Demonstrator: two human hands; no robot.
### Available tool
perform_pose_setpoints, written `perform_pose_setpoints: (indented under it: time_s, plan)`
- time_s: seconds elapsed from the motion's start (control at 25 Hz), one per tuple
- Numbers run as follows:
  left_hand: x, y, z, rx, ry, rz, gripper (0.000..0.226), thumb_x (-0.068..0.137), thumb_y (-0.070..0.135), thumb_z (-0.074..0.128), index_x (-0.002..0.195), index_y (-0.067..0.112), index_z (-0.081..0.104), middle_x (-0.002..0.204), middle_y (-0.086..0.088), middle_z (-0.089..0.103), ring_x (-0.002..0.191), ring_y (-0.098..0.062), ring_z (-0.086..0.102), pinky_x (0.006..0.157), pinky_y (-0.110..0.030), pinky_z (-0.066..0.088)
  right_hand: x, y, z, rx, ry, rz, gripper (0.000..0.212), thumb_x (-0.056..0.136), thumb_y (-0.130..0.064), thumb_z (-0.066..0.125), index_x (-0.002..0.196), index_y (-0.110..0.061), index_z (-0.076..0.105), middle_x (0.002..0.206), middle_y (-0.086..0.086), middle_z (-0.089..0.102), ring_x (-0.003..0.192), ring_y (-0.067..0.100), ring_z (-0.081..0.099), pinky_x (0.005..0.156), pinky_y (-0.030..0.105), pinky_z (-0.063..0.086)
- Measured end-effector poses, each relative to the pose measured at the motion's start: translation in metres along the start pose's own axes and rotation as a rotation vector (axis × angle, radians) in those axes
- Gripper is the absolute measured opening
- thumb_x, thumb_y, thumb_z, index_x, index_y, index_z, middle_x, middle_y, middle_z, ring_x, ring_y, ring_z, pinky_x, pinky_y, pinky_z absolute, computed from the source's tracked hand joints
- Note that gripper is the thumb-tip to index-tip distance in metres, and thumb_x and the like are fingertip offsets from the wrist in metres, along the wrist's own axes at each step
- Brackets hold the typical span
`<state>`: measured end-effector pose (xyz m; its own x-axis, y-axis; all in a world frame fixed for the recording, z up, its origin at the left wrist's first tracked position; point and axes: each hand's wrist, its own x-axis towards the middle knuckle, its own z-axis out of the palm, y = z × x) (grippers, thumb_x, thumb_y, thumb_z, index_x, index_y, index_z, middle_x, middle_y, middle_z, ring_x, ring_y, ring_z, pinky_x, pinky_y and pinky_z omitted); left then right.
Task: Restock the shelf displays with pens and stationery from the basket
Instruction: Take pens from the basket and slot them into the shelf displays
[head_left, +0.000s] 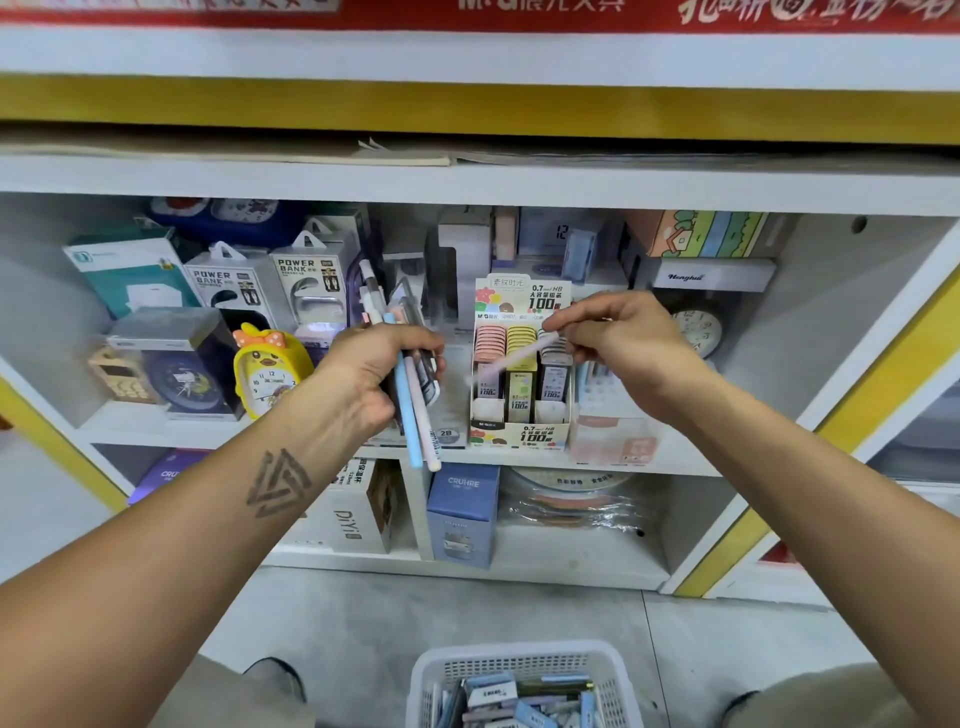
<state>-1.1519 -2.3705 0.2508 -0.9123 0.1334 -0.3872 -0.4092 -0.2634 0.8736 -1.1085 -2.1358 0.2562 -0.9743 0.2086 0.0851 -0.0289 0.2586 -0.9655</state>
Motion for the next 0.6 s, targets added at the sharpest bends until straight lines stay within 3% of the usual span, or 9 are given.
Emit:
perform_pose_setpoints:
  time_s: [0.08, 0.2, 0.36, 0.48, 0.6]
  plan:
    - [0.001, 0.0, -0.005, -0.004, 0.01, -0.015, 0.012, 0.077, -0.008, 0.069, 0.086, -0.001, 0.065, 0.071, -0.015, 0.063, 0.057, -0.022, 0.065, 0.05, -0.028, 0.055, 0.002, 0.001, -0.003, -0.01, -0.007, -0.026, 0.019, 0.089, 0.007, 0.066, 0.097, -0.008, 0.074, 0.076, 0.006, 0.072, 0.06, 0.011, 0.062, 0.059, 0.02, 0.051]
    - [-0.003, -0.005, -0.002, 0.028, -0.056, -0.052, 0.01, 0.075, -0.008, 0.069, 0.082, -0.001, 0.065, 0.073, -0.016, 0.065, 0.06, -0.023, 0.066, 0.052, -0.028, 0.055, 0.003, 0.0, -0.011, 0.092, -0.014, -0.074, 0.028, 0.084, 0.003, 0.075, 0.108, 0.0, 0.062, 0.08, 0.015, 0.071, 0.066, 0.019, 0.065, 0.062, 0.025, 0.055]
    - [-0.01, -0.015, 0.015, 0.09, -0.171, -0.047, 0.021, 0.068, -0.007, 0.074, 0.088, -0.006, 0.068, 0.072, -0.018, 0.068, 0.058, -0.024, 0.066, 0.053, -0.03, 0.056, 0.005, -0.004, -0.035, 0.115, 0.146, -0.161, 0.014, 0.092, -0.008, 0.069, 0.105, -0.013, 0.072, 0.08, 0.002, 0.075, 0.064, 0.012, 0.065, 0.062, 0.023, 0.055]
    - [-0.01, -0.02, 0.03, 0.09, -0.244, -0.061, 0.029, 0.068, -0.007, 0.074, 0.097, -0.009, 0.069, 0.075, -0.019, 0.068, 0.059, -0.024, 0.067, 0.054, -0.03, 0.057, 0.01, 0.001, -0.051, -0.164, 0.32, -0.295, 0.012, 0.095, -0.011, 0.067, 0.103, -0.02, 0.065, 0.08, 0.002, 0.072, 0.063, 0.01, 0.067, 0.061, 0.027, 0.056]
    - [-0.01, -0.028, 0.045, 0.105, -0.285, -0.083, 0.024, 0.069, -0.008, 0.073, 0.092, -0.008, 0.069, 0.076, -0.02, 0.068, 0.061, -0.025, 0.067, 0.056, -0.03, 0.058, 0.009, 0.015, -0.056, -0.541, 0.269, -0.35, 0.017, 0.095, -0.019, 0.066, 0.101, -0.032, 0.057, 0.085, -0.005, 0.069, 0.078, 0.013, 0.071, 0.075, 0.039, 0.061]
